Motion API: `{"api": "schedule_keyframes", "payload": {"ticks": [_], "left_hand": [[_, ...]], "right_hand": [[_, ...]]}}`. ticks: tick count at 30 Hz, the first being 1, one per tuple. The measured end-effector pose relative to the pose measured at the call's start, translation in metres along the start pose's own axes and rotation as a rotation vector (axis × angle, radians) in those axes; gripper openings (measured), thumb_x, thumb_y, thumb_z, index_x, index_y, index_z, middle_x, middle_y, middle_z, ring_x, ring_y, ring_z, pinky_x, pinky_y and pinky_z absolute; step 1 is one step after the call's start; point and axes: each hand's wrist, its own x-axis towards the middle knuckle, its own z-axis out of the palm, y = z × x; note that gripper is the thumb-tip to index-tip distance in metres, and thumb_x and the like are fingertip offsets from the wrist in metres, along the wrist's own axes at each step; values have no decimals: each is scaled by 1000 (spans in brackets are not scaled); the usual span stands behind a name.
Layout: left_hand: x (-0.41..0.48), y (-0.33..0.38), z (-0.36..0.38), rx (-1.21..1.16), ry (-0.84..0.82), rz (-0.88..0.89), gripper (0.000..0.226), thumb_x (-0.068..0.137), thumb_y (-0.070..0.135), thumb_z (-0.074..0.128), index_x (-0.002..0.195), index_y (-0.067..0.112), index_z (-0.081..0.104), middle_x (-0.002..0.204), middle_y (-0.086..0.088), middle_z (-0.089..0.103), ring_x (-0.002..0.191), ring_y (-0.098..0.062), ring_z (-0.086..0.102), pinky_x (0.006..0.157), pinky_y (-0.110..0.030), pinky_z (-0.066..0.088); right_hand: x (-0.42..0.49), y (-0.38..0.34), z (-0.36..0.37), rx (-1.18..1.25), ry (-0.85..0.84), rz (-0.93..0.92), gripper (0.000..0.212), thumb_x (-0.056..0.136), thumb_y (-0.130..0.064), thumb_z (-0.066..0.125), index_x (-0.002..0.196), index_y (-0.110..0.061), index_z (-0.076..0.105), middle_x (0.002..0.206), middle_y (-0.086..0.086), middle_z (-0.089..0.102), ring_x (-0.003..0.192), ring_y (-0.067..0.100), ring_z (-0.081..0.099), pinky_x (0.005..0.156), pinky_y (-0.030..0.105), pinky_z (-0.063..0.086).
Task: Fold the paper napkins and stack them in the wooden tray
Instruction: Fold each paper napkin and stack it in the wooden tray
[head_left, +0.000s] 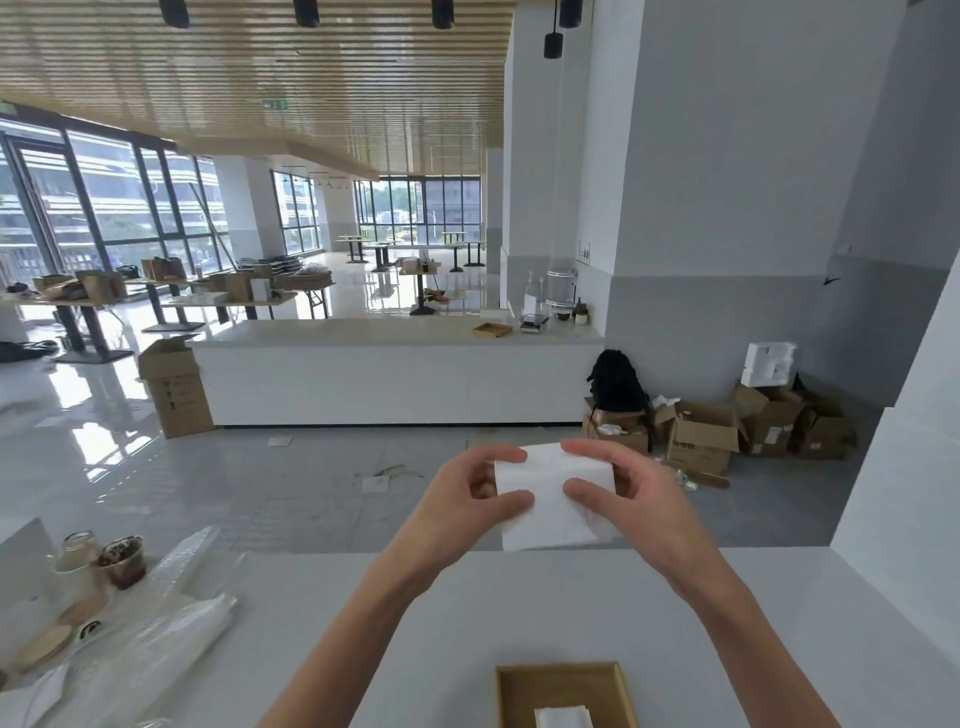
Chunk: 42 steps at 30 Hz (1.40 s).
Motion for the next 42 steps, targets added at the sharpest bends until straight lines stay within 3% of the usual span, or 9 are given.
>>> {"api": "schedule_keyframes", "payload": {"ticks": [7, 14, 18, 22, 25, 28, 32, 39, 42], "left_hand": [[9, -3, 5, 313, 168, 75, 26, 91, 5, 63, 110, 22, 68, 98, -6, 70, 81, -15, 64, 65, -8, 46], [8, -5, 20, 460, 264, 196, 19, 98, 12, 49, 109, 22, 61, 108, 5, 60, 97, -9, 57, 79, -14, 42], [8, 3, 17, 327, 217, 109, 14, 100, 20, 47, 88, 18, 54, 104, 5, 48, 97, -12, 53, 74, -12, 40], [8, 8, 15, 31, 160, 45, 28, 101, 20, 46, 73, 18, 44, 76, 9, 46, 75, -15, 44, 78, -28, 42], [5, 8, 19, -238, 97, -18, 20, 105, 21, 44, 100, 7, 58, 97, -6, 67, 83, -21, 69, 79, -39, 60], [2, 7, 22, -359, 68, -46, 21, 105, 21, 48, 118, 5, 53, 110, -19, 72, 87, -36, 75, 75, -40, 61], [0, 6, 18, -293, 59, -10, 21, 99, 12, 58, 120, 10, 54, 96, -10, 79, 84, -30, 77, 80, -36, 62], [5, -3, 13, -351, 42, -20, 26, 99, 6, 58, 125, 3, 60, 108, -17, 76, 101, -29, 74, 85, -38, 62], [3, -8, 15, -374, 16, -32, 27, 100, 7, 57, 126, 5, 64, 114, -14, 75, 107, -28, 72, 90, -38, 60]], "right_hand": [[5, 10, -2, -352, 76, -138, 30, 86, -19, 74, 109, -37, 66, 107, -21, 67, 91, 2, 64, 80, 17, 51], [10, 22, -5, -500, 156, -374, 9, 93, -27, 64, 101, -28, 67, 109, -16, 54, 104, 6, 56, 86, 21, 52], [8, 19, -8, -413, 130, -348, 14, 93, -40, 56, 98, -29, 63, 111, -12, 53, 111, 7, 52, 87, 17, 47], [4, 7, -5, -106, 69, -178, 14, 100, -30, 53, 107, -19, 58, 77, 1, 60, 65, 11, 56, 57, 21, 46], [4, 7, 2, 1, 106, -126, 18, 101, -28, 50, 116, -17, 55, 88, 5, 66, 54, 10, 56, 47, 23, 48], [5, 10, 4, 23, 165, -113, 20, 101, -31, 50, 119, -22, 54, 85, 7, 67, 47, 10, 51, 42, 22, 44], [5, 8, 5, 40, 148, -122, 24, 99, -28, 54, 123, -24, 52, 86, 15, 69, 46, 10, 51, 43, 23, 46], [7, 19, 10, -127, 178, -204, 32, 104, -24, 45, 136, -30, 46, 92, 10, 67, 49, 9, 57, 47, 21, 49], [7, 24, 13, -232, 190, -244, 39, 106, -25, 40, 144, -31, 40, 108, 8, 65, 69, 7, 63, 56, 15, 52]]}}
